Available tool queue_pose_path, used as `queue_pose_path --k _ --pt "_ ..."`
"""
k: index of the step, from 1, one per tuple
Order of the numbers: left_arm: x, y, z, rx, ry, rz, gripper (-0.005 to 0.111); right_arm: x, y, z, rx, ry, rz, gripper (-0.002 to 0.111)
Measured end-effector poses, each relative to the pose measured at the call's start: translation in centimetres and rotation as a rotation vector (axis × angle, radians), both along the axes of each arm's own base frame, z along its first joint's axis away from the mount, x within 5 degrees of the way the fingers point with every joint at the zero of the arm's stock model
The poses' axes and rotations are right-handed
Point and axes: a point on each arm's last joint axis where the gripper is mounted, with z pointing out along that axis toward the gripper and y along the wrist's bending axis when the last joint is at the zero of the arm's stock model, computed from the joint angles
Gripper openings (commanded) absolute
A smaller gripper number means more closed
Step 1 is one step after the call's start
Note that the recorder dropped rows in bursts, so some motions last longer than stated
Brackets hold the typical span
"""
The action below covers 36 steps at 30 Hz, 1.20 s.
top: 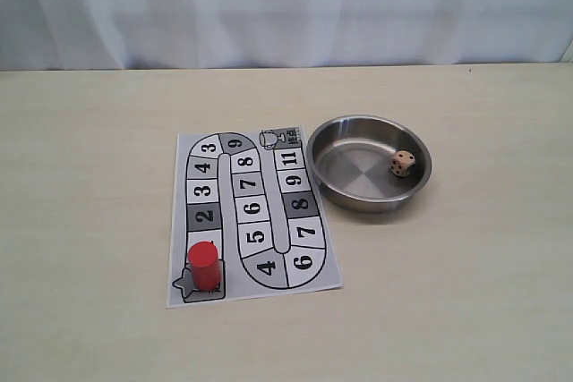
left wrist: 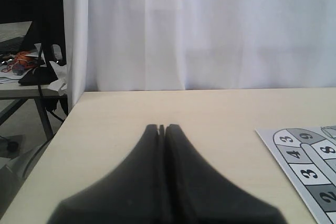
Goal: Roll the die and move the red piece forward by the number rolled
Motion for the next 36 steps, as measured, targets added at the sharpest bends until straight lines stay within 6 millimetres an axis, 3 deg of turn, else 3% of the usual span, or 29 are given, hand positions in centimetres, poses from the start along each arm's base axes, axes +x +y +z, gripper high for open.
queue_pose_path --k 2,6,9,15,18,22,26,32,36 --pt "0.0 0.0 0.0 0.0 0.0 0.0 0.0 -0.2 0.0 1.1 0.005 -0.018 0.004 0.004" --pt "0.0 0.0 0.0 0.0 0.0 0.0 0.0 -1.8 0.3 6.2 0.006 -0.063 0.027 0.004" --pt "0.0 0.0 0.0 0.0 0.0 0.0 0.0 -1.8 0.4 8.7 0.003 -0.012 0.041 0.004" --pt "0.0 0.0 0.0 0.0 0.0 0.0 0.0 1.4 0.5 12.4 0.005 0.154 0.055 0.005" --pt "0.0 0.0 0.0 0.0 0.0 0.0 0.0 3.3 0.5 13.5 0.001 0.21 0.056 0.015" --pt "0.0 0.0 0.0 0.0 0.0 0.0 0.0 6.0 0.5 14.6 -0.087 0.32 0.07 0.031" --pt "0.0 0.0 0.0 0.0 0.0 0.0 0.0 8.5 0.5 14.9 -0.142 0.403 0.09 0.033" --pt "0.0 0.0 0.0 0.0 0.0 0.0 0.0 12.3 1.0 13.8 -0.144 0.547 0.167 0.034" --pt "0.0 0.0 0.0 0.0 0.0 0.0 0.0 14.9 1.9 12.3 -0.171 0.648 0.297 0.05"
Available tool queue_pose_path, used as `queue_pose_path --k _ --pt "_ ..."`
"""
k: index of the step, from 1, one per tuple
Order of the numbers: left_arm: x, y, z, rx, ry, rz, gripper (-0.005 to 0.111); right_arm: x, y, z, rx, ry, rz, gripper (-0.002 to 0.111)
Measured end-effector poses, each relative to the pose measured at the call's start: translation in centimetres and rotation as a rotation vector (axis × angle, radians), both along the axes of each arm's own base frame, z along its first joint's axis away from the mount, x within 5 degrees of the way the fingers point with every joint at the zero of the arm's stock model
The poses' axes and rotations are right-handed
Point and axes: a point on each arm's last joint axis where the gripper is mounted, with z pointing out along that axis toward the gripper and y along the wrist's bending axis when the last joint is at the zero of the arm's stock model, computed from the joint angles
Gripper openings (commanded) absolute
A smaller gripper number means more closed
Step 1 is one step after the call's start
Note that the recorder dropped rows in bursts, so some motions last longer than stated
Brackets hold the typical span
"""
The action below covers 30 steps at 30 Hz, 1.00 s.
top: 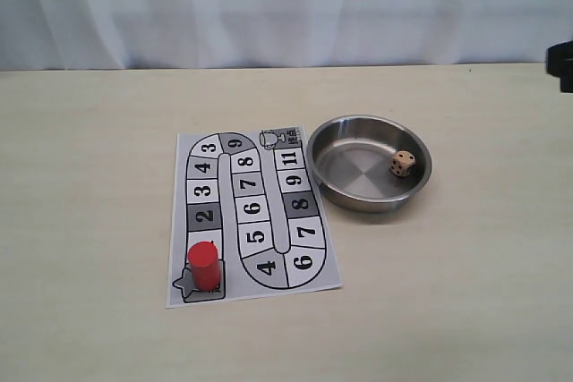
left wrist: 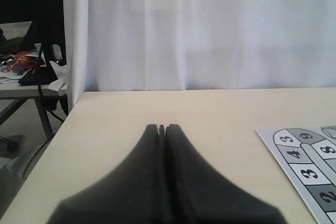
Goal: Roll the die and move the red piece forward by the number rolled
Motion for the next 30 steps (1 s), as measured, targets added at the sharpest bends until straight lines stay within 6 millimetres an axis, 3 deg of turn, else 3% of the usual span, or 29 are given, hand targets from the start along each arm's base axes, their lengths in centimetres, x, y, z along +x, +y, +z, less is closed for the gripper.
queue_pose_path --k 2,11,20,30 --pt "0.0 0.0 0.0 0.0 0.0 0.0 0.0 1.1 0.4 -0.5 0.004 0.045 0.053 0.056" --pt "0.0 0.0 0.0 0.0 0.0 0.0 0.0 6.2 1.4 -2.9 0.028 0.248 0.165 0.052" --pt "0.0 0.0 0.0 0.0 0.0 0.0 0.0 11.2 5.8 -4.5 -0.202 0.354 0.272 0.052" --pt "0.0 0.0 0.0 0.0 0.0 0.0 0.0 15.9 6.9 -8.5 -0.42 0.443 0.358 0.058"
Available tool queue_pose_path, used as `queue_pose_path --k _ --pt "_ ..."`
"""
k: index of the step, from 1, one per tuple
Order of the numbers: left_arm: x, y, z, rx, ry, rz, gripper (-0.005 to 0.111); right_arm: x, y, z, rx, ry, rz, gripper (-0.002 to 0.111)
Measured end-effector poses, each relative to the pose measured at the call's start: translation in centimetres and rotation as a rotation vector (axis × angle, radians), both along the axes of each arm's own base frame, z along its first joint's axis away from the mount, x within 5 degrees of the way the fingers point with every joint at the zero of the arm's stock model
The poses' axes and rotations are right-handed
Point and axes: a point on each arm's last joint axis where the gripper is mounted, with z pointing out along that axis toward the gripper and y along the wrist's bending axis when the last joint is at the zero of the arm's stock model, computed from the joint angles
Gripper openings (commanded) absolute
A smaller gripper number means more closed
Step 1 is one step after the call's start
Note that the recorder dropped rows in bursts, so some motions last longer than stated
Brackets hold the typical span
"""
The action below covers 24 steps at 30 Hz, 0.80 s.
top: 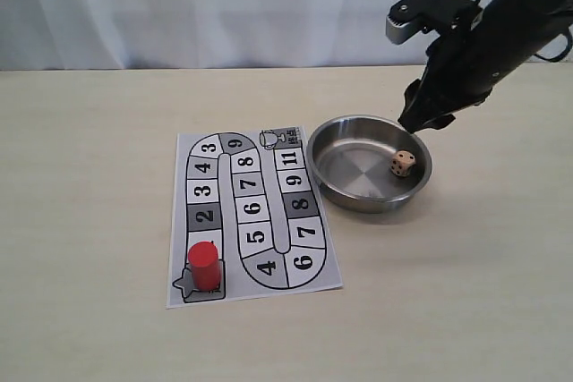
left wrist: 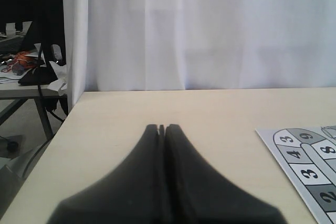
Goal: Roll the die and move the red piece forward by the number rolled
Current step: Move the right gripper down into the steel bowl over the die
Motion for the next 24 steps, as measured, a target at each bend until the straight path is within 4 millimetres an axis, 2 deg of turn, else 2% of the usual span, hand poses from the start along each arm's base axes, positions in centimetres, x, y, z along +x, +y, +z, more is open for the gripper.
queue_pose_path --k 10,18,24 --pt "0.0 0.0 0.0 0.0 0.0 0.0 0.0 4.3 1.0 -4.0 -0.061 0.093 0.087 0.061" --pt "0.0 0.0 0.0 0.0 0.0 0.0 0.0 5.5 1.2 -7.1 -0.087 0.13 0.131 0.061" --pt "0.0 0.0 0.0 0.0 0.0 0.0 0.0 5.9 1.3 -8.3 -0.051 0.155 0.029 0.061"
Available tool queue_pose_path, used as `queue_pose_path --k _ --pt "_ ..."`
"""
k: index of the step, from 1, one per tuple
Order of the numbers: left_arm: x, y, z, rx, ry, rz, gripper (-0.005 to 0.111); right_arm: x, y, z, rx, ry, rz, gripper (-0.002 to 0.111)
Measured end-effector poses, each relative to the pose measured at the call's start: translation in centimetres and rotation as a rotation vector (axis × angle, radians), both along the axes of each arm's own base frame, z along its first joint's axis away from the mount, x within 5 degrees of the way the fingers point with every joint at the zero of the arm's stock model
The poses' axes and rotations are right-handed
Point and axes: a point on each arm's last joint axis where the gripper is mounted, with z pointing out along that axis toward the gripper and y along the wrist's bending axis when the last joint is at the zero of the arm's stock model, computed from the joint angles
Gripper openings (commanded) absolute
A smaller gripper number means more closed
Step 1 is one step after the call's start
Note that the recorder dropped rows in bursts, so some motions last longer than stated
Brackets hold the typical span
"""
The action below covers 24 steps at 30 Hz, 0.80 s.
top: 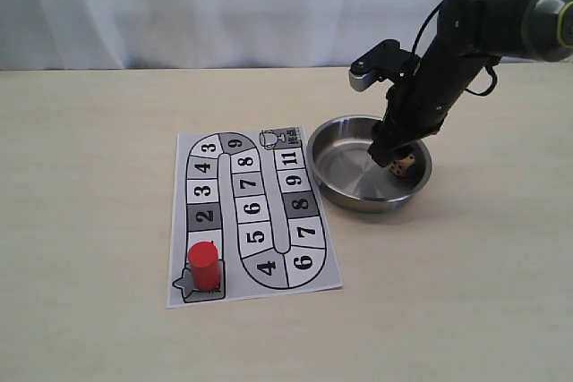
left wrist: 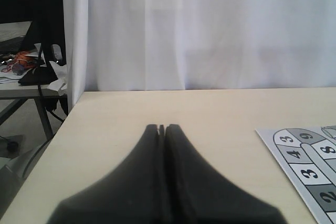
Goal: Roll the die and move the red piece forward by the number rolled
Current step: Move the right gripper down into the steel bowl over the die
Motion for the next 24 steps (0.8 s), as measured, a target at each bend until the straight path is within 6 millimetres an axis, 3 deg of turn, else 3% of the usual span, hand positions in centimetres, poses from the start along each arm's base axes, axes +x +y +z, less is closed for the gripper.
queue_pose_path --k 9,24 --pt "0.0 0.0 0.0 0.0 0.0 0.0 0.0 0.6 -0.1 -2.2 0.003 0.016 -0.109 0.061" --pt "0.0 0.0 0.0 0.0 0.0 0.0 0.0 1.0 -0.5 -2.2 -0.025 -0.024 -0.167 0.061"
